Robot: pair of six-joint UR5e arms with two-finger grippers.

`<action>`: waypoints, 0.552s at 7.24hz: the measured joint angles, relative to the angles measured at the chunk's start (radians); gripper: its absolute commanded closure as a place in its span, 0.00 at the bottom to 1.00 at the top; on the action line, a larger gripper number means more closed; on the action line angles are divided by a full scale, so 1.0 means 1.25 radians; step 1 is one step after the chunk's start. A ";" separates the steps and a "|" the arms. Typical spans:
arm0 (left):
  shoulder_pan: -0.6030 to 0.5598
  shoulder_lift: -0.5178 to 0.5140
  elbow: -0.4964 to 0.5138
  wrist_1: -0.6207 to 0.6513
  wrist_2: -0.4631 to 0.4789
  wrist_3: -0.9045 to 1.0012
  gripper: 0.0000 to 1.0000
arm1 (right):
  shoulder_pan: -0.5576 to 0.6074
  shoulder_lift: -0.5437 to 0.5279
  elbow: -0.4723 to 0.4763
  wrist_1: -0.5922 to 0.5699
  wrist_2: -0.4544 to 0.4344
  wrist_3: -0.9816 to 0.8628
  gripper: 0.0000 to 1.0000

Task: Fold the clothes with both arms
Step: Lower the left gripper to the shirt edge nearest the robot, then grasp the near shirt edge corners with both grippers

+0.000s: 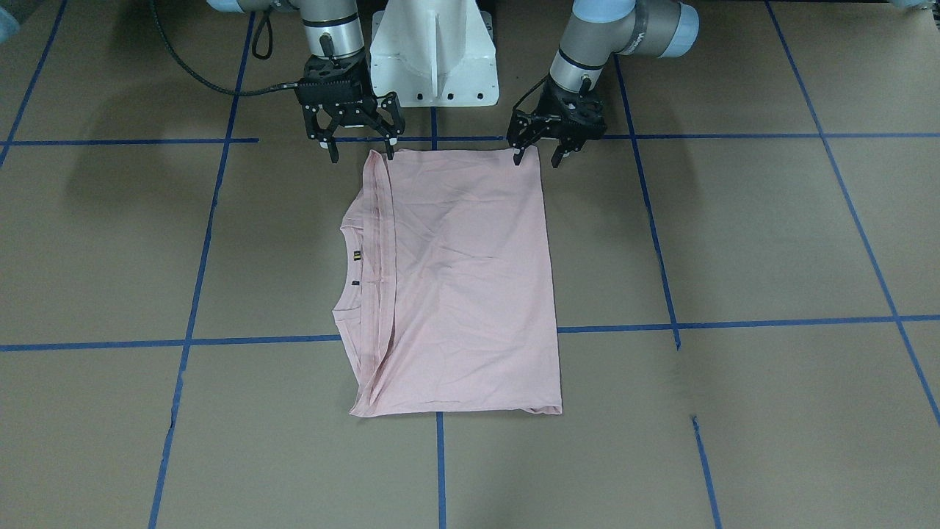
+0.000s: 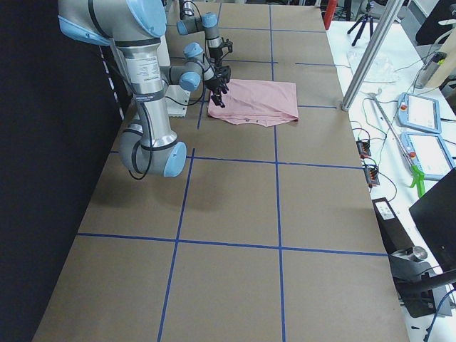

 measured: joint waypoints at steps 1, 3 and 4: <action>0.010 -0.002 0.006 0.000 0.002 -0.002 0.33 | 0.001 0.000 0.000 0.000 0.000 0.001 0.00; 0.023 -0.003 0.012 0.000 0.002 -0.002 0.39 | 0.002 0.000 0.000 0.000 0.000 0.002 0.00; 0.027 -0.004 0.013 0.000 0.002 -0.002 0.39 | 0.002 0.000 0.000 0.000 0.000 0.002 0.00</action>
